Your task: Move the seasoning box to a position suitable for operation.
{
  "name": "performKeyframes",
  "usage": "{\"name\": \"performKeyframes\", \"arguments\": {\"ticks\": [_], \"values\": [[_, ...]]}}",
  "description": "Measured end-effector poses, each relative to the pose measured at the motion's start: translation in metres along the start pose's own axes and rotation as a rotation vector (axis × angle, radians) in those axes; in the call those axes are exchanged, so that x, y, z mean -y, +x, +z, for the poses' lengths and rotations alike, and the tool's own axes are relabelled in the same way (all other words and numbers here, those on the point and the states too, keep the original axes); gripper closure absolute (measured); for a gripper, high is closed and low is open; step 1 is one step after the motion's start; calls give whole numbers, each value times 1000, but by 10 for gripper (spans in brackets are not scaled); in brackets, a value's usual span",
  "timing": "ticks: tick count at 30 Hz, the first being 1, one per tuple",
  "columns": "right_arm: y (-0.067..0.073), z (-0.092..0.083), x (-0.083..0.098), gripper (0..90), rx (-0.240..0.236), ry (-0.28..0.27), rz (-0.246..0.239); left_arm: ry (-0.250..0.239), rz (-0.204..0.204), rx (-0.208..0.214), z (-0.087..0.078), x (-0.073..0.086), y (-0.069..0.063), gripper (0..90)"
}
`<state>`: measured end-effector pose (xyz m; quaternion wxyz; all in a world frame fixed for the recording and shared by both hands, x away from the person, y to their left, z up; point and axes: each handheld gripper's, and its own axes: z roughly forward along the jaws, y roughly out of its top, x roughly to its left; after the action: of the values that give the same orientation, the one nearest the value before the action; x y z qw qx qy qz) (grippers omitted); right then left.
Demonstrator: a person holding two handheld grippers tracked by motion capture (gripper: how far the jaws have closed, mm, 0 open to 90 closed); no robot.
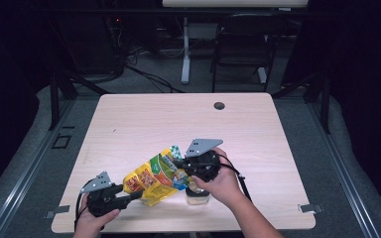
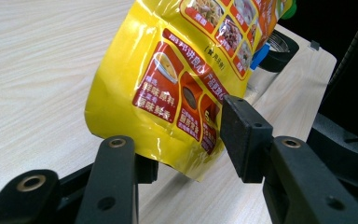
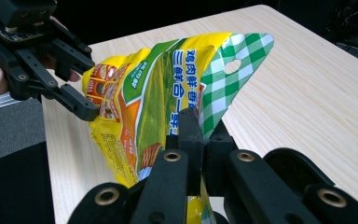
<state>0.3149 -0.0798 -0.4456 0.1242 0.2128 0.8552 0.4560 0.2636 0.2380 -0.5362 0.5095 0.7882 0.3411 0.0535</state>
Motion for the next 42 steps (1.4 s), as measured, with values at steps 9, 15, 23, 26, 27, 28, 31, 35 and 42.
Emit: {"name": "performKeyframes", "arguments": {"ticks": [9, 15, 23, 26, 27, 28, 31, 35, 42], "values": [[-1, -1, 5, 869, -10, -13, 17, -24, -9, -3, -2, 0, 0, 624], [-1, -2, 8, 859, -10, -13, 17, -21, 0, -2, -3, -1, 0, 633], [0, -3, 10, 850, -16, -22, 21, -38, -3, -6, -4, -1, 0, 638], [1, -4, 11, 840, -16, -25, 25, -29, 5, -10, -5, -1, 0, 639], [1, -4, 11, 838, -16, -24, 27, -28, 9, -10, -5, -2, 0, 639], [1, -4, 11, 835, -15, -24, 28, -27, 12, -10, -5, -2, -1, 640], [1, -5, 11, 828, -17, -26, 29, -33, 14, -16, -6, -2, -2, 639], [3, -6, 12, 817, -22, -41, 36, -43, 14, -14, -8, -3, -4, 640], [0, -8, 16, 799, -34, -51, 40, -49, 22, -14, -10, -8, -7, 639]]}}
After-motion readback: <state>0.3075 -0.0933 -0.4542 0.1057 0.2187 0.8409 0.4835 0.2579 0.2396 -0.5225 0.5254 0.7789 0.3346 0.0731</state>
